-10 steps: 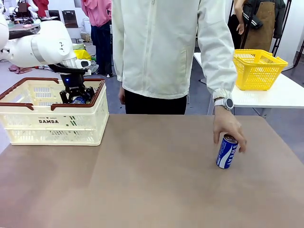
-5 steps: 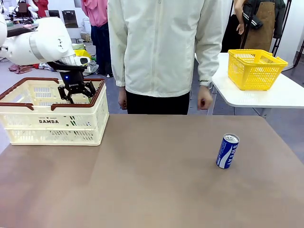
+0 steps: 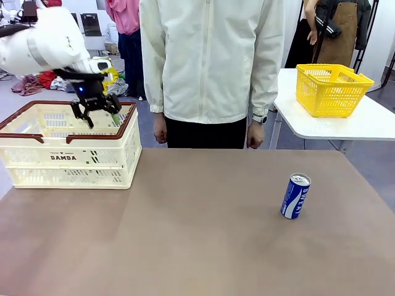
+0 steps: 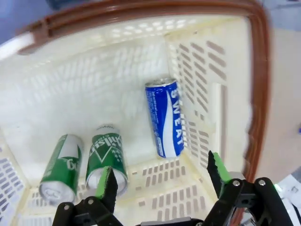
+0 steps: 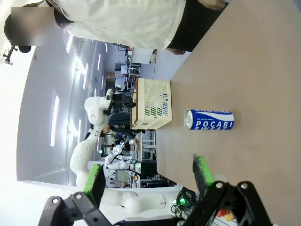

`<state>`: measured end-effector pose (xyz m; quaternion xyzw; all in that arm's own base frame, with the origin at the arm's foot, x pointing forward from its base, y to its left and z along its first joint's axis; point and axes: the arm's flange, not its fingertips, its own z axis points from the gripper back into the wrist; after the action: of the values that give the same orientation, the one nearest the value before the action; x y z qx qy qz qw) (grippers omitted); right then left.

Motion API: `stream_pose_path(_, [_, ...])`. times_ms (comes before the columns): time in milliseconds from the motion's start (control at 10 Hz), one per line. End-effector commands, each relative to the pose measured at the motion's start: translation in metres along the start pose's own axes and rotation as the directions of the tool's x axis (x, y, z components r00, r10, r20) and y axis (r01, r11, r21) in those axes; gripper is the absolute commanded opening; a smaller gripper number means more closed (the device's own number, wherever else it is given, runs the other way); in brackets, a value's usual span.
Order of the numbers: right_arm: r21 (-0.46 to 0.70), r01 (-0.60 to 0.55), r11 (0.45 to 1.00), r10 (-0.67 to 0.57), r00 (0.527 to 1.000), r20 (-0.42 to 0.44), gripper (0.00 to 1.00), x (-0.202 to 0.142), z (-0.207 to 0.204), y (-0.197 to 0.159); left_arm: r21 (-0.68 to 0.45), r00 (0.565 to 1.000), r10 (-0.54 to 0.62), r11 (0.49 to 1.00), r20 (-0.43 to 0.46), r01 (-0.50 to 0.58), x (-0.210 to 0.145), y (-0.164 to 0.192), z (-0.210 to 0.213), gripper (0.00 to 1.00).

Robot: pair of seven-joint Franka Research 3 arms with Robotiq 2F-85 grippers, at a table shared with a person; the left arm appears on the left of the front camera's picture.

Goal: Place the drinks into the Shopping basket.
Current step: Pick up one drink and place it into the Shopping basket.

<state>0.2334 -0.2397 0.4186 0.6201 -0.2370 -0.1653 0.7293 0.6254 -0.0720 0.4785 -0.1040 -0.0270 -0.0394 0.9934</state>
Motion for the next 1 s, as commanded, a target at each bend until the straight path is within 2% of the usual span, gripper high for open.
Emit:
stream_pose_path(0, [0.006, -0.022, 1.0, 0.022, 1.0, -0.01, 1.0, 0.0, 0.001, 0.0, -0.101, 0.996, -0.079, 0.991, 0.045, 0.083, -0.031, 0.005, 0.06, 1.0])
stream_pose_path(100, [0.006, -0.022, 1.0, 0.022, 1.0, -0.01, 1.0, 0.0, 0.001, 0.0, -0.195, 0.997, -0.067, 0.978, 0.032, 0.072, -0.052, 0.005, 0.095, 1.0])
stream_pose_path(200, [0.006, -0.022, 1.0, 0.022, 1.0, -0.01, 1.0, 0.0, 0.001, 0.0, -0.29, 0.992, -0.122, 0.95, 0.004, 0.118, -0.076, 0.008, 0.115, 1.0])
stream_pose_path(300, [0.006, -0.022, 1.0, 0.022, 1.0, -0.01, 1.0, 0.0, 0.001, 0.0, -0.356, 0.987, -0.157, 0.924, -0.021, 0.139, -0.105, 0.018, 0.125, 1.0])
stream_pose_path(400, [0.006, -0.022, 1.0, 0.022, 1.0, -0.01, 1.0, 0.0, 0.001, 0.0, -0.382, 0.969, -0.24, 0.902, -0.049, 0.204, -0.135, 0.029, 0.126, 1.0])
stream_pose_path(500, [0.006, -0.022, 1.0, 0.022, 1.0, -0.01, 1.0, 0.0, 0.001, 0.0, -0.42, 0.964, -0.266, 0.875, -0.004, 0.24, -0.172, 0.047, 0.12, 1.0])
stream_pose_path(600, [0.006, -0.022, 1.0, 0.022, 1.0, -0.01, 1.0, 0.0, 0.001, 0.0, -0.504, 0.963, -0.267, 0.826, 0.045, 0.253, -0.204, 0.072, 0.113, 1.0])
stream_pose_path(700, [0.006, -0.022, 1.0, 0.022, 1.0, -0.01, 1.0, 0.0, 0.001, 0.0, -0.697, 0.982, -0.127, 0.691, 0.142, 0.19, -0.232, 0.112, 0.101, 1.0])
stream_pose_path(800, [0.006, -0.022, 1.0, 0.022, 1.0, -0.01, 1.0, 0.0, 0.001, 0.0, -0.835, 0.979, 0.003, 0.522, 0.203, 0.171, -0.251, 0.152, 0.077, 1.0])
stream_pose_path(900, [0.006, -0.022, 1.0, 0.022, 1.0, -0.01, 1.0, 0.0, 0.001, 0.0, -0.934, 0.949, 0.209, 0.32, 0.235, 0.161, -0.263, 0.189, 0.047, 1.0])
